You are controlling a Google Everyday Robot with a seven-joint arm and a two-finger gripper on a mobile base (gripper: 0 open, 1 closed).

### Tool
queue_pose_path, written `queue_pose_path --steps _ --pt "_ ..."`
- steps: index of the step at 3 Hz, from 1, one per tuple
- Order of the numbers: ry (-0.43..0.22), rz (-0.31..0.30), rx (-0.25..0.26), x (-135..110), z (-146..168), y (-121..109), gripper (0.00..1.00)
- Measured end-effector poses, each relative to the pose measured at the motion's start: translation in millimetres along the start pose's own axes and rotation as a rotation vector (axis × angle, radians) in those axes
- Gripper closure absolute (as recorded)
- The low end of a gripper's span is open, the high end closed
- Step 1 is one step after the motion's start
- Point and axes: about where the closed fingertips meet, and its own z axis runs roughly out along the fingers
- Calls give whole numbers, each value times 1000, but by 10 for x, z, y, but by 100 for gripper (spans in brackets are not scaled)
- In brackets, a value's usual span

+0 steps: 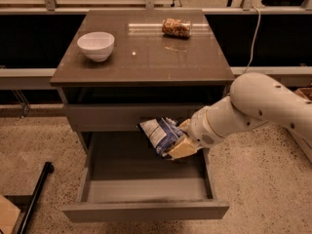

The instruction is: Place blue chip bag into middle drawer

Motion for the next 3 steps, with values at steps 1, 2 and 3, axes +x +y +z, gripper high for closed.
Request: queue_pose_path --steps 1,2,3 --pt "20 46 -7 342 355 43 100" --pt "27 104 -6 686 750 -45 100" --pt "31 163 -32 1018 1169 -149 100"
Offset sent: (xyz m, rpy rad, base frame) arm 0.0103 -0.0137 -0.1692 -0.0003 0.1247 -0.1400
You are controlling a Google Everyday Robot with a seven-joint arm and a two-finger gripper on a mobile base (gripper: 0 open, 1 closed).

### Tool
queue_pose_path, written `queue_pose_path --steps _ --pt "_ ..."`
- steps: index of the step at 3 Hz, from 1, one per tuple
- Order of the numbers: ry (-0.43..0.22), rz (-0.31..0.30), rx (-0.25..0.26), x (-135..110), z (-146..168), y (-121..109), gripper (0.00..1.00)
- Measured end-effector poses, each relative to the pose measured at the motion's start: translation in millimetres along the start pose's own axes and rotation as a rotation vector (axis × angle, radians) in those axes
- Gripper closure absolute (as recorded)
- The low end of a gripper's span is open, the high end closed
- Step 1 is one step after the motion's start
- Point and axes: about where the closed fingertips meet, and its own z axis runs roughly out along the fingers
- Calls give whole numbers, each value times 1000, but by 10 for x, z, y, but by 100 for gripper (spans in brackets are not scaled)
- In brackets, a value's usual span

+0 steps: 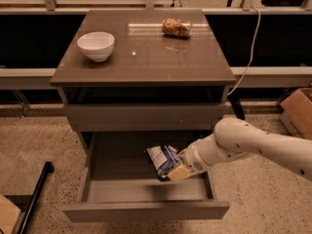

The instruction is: Place blue chip bag into middle drawer

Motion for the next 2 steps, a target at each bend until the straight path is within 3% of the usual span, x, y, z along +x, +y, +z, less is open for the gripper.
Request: queue_pose_path --steps 2 --pt "-35 111 -80 497 708 -268 100"
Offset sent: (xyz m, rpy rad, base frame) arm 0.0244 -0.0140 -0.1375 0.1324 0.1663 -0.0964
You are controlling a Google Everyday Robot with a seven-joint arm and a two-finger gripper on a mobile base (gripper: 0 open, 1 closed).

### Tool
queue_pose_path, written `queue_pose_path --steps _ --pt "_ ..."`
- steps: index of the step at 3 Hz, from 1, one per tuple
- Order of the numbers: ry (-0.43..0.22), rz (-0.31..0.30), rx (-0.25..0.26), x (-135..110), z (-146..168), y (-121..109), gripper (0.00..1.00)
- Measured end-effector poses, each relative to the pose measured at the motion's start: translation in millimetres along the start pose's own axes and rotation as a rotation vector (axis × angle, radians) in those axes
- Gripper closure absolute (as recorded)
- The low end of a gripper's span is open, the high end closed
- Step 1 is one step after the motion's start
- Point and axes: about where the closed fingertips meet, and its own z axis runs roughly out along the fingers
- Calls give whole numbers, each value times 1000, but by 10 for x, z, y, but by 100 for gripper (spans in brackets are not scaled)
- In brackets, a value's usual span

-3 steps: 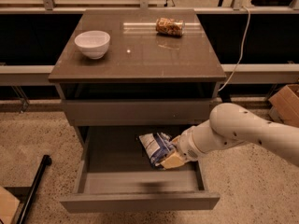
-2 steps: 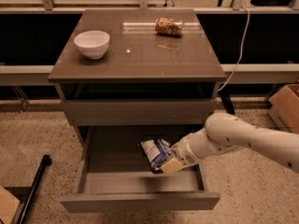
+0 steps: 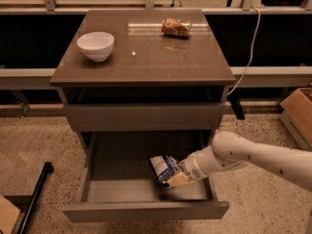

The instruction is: Place blue chip bag into middle drawer

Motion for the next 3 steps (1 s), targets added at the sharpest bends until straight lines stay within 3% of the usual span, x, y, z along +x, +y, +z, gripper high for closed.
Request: queue_pose_path --steps 1,3 --pt "-20 48 -17 130 207 -117 81" --pt "-17 46 -26 131 243 -86 34"
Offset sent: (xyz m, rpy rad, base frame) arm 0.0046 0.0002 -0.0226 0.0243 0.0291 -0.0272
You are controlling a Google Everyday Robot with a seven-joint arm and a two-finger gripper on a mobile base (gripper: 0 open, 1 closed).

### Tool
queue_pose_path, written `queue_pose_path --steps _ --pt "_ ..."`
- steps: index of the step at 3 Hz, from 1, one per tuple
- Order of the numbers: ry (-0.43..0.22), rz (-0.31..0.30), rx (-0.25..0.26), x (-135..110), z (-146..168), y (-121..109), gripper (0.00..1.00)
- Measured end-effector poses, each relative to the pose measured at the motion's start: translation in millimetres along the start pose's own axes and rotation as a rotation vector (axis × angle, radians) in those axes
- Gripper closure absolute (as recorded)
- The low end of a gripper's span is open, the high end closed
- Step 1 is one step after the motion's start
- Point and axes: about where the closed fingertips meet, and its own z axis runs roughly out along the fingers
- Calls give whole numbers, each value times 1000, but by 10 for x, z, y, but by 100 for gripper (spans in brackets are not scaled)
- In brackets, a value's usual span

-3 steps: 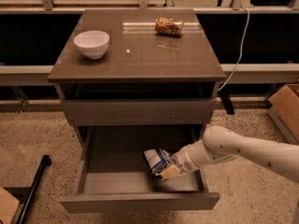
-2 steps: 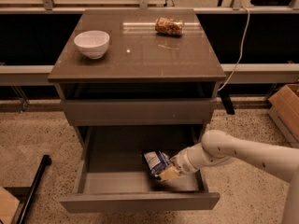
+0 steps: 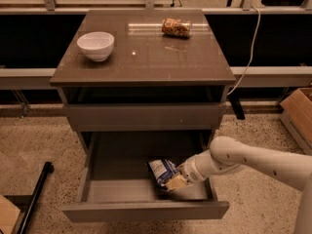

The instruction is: Place blue chip bag into middle drawer

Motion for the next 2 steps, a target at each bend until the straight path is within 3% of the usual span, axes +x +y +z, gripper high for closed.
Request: queue_pose_path --steps 1,2 --pt "1 -1 -5 0 24 15 4" --pt "2 -1 -7 0 31 19 0"
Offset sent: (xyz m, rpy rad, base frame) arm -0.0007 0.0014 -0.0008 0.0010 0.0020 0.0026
